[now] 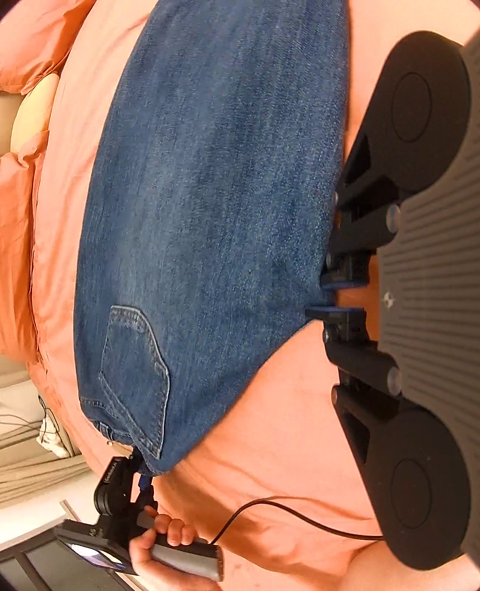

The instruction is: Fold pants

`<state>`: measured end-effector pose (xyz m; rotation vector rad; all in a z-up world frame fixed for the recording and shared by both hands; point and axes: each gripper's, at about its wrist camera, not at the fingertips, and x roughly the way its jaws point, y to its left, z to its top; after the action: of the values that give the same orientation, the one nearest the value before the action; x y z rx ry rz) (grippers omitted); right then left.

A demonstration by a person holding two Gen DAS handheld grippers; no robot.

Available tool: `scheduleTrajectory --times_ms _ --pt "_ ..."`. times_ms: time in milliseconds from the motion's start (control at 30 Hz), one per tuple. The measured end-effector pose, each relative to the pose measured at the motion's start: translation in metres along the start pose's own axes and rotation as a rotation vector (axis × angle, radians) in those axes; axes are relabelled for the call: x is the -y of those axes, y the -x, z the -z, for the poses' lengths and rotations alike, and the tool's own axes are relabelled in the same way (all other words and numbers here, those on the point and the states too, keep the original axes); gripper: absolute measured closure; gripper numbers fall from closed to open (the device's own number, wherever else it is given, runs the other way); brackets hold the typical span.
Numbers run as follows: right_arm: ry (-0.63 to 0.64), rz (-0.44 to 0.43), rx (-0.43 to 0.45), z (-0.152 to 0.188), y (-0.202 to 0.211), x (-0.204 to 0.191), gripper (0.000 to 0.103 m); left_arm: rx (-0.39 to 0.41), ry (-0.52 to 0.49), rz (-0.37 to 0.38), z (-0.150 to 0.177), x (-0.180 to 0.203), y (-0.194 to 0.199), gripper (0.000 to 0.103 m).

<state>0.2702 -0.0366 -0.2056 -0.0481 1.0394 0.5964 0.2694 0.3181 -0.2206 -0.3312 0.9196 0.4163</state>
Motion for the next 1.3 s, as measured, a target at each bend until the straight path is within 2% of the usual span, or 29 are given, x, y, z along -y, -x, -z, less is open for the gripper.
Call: scheduleTrajectory --times_ms 33,67,100,200,300,433,567,667,767,867,1000,1167,1267,1300 --pt "0.006 0.0 0.005 0.0 0.005 0.002 0.082 0.01 -0.02 -0.018 -0.001 0.001 0.008 0.044" --pt "0.012 0.004 0.011 0.0 0.011 0.004 0.076 0.028 -0.046 -0.04 -0.003 0.004 0.017 0.038" --pt "0.014 0.005 0.026 0.002 0.017 0.008 0.069 0.054 -0.076 -0.059 -0.002 0.006 0.027 0.036" --pt "-0.004 0.022 0.062 0.006 0.043 0.03 0.067 0.109 -0.141 -0.085 -0.004 0.024 0.058 0.032" --pt "-0.069 0.075 0.104 0.012 0.075 0.072 0.066 0.129 -0.169 -0.049 -0.002 0.047 0.083 0.031" --pt "-0.237 0.166 0.155 0.025 0.119 0.153 0.066 0.095 -0.185 0.043 0.006 0.087 0.096 0.031" --pt "-0.46 0.277 0.225 0.05 0.168 0.251 0.066 0.062 -0.201 0.124 0.026 0.13 0.094 0.032" --pt "-0.652 0.336 0.309 0.073 0.205 0.326 0.066 0.026 -0.213 0.131 0.041 0.157 0.084 0.033" --pt "-0.821 0.363 0.385 0.094 0.232 0.393 0.065 -0.008 -0.219 0.099 0.055 0.177 0.075 0.035" --pt "-0.951 0.354 0.437 0.111 0.249 0.453 0.065 -0.029 -0.234 0.063 0.067 0.192 0.071 0.035" --pt "-1.113 0.268 0.476 0.127 0.244 0.513 0.065 -0.055 -0.245 0.035 0.079 0.204 0.066 0.035" --pt "-1.186 0.263 0.429 0.137 0.223 0.545 0.065 -0.065 -0.298 0.0 0.081 0.223 0.059 0.035" --pt "-1.228 0.207 0.455 0.145 0.213 0.556 0.066 -0.074 -0.306 -0.002 0.084 0.229 0.055 0.035" --pt "-1.226 0.186 0.469 0.147 0.211 0.558 0.077 -0.078 -0.307 -0.002 0.084 0.23 0.055 0.035"
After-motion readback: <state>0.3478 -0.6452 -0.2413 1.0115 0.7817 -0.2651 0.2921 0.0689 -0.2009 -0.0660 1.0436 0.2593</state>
